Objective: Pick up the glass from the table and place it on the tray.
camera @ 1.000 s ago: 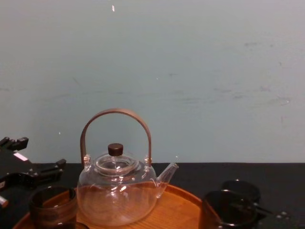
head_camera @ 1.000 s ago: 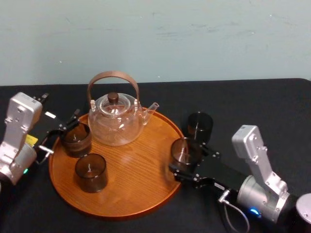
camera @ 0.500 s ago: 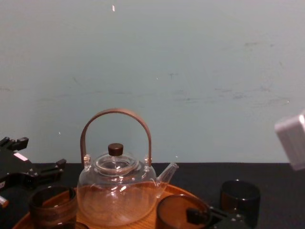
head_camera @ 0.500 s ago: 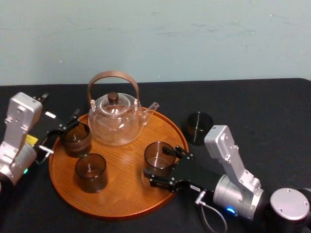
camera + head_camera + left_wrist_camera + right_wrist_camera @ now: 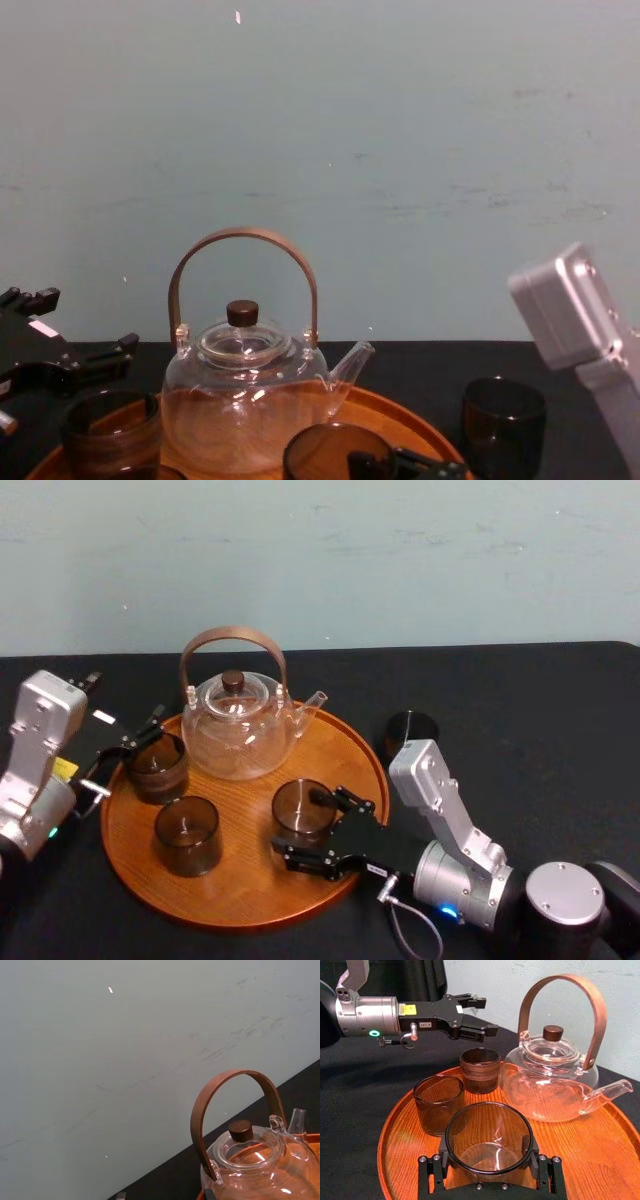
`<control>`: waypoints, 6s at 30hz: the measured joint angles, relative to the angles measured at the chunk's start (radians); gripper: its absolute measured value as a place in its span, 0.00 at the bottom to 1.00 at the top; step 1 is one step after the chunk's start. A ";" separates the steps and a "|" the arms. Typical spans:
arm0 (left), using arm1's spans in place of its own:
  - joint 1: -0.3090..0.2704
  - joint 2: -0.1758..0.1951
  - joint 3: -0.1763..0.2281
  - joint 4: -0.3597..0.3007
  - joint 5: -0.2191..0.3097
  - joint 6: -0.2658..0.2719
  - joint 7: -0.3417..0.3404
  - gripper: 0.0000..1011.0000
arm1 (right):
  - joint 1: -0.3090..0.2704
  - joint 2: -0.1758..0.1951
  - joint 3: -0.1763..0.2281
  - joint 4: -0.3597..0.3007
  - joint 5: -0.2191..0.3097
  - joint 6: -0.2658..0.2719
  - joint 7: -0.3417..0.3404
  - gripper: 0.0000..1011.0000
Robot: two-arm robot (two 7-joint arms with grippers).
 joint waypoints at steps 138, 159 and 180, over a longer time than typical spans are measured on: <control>0.000 0.000 0.000 0.000 0.000 0.000 0.000 0.99 | -0.128 0.064 0.112 -0.189 0.030 -0.145 -0.068 0.99; 0.000 0.000 0.000 0.000 0.000 0.000 0.000 0.99 | -0.245 0.081 0.253 -0.189 0.015 -0.131 -0.156 0.99; 0.000 0.000 0.000 0.000 0.000 0.000 0.000 0.99 | -0.248 0.039 0.328 -0.126 0.001 -0.094 -0.189 0.99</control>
